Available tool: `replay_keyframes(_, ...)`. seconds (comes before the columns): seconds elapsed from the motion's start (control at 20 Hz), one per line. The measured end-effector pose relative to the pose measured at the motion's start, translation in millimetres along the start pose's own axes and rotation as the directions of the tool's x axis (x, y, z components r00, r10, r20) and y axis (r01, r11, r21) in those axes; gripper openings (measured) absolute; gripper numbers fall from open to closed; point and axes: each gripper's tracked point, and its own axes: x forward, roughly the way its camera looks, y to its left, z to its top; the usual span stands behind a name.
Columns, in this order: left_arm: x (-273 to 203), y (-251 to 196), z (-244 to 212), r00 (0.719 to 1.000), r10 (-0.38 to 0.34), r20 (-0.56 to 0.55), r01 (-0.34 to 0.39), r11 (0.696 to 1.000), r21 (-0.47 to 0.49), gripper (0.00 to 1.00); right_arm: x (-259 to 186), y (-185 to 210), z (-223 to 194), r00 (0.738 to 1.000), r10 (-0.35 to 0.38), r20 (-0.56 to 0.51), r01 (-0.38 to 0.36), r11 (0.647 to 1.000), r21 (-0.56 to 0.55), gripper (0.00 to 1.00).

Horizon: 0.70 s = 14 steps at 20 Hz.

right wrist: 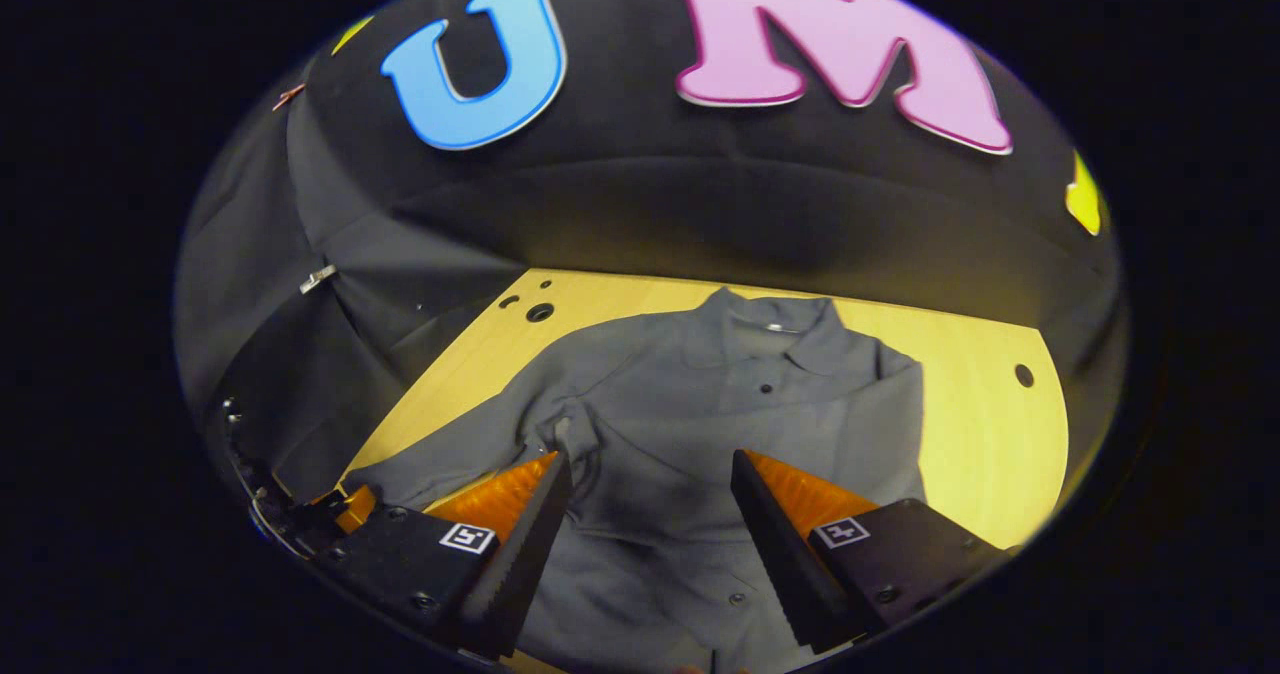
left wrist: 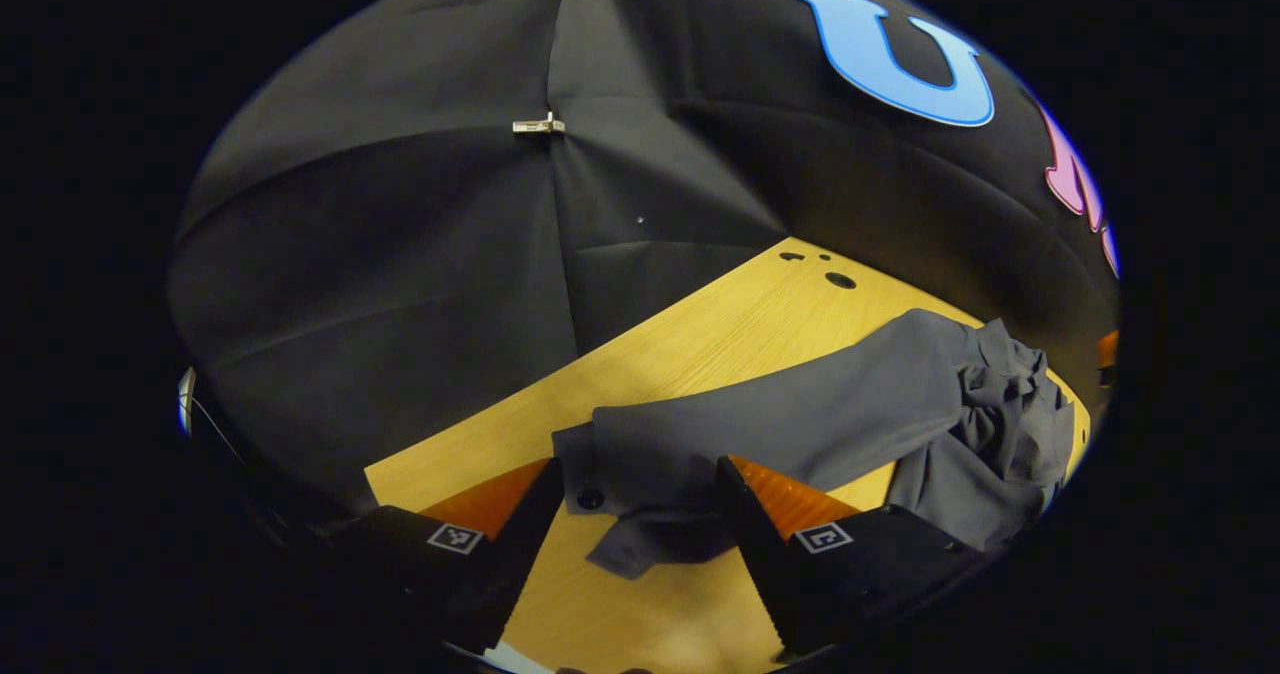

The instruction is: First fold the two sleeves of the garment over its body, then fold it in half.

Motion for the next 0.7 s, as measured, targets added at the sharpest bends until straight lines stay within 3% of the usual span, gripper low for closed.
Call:
replay_keyframes(0.3, 35, -16, -9, 0.996, -0.044, -0.072, 0.049, 0.996, 0.078, 0.96, -85, -79, -25, 0.986, -0.156, 0.054, 0.153, 0.986, 0.063, 0.99)
replay_keyframes(0.5, 44, -25, -10, 0.994, -0.065, -0.086, 0.075, 0.990, 0.122, 0.92, -125, -105, -55, 0.972, -0.229, 0.053, 0.219, 0.965, 0.146, 0.99)
replay_keyframes(0.6, 48, -36, -10, 0.992, -0.088, -0.093, 0.101, 0.985, 0.143, 0.85, -143, -114, -71, 0.967, -0.251, 0.050, 0.237, 0.953, 0.188, 0.99)
replay_keyframes(0.65, 47, -39, -12, 0.989, -0.102, -0.103, 0.117, 0.982, 0.151, 0.73, -152, -117, -79, 0.964, -0.263, 0.049, 0.248, 0.948, 0.200, 0.99)
replay_keyframes(0.7, 47, -45, -11, 0.988, -0.122, -0.098, 0.137, 0.978, 0.159, 0.68, -159, -123, -86, 0.960, -0.276, 0.049, 0.261, 0.943, 0.207, 0.99)
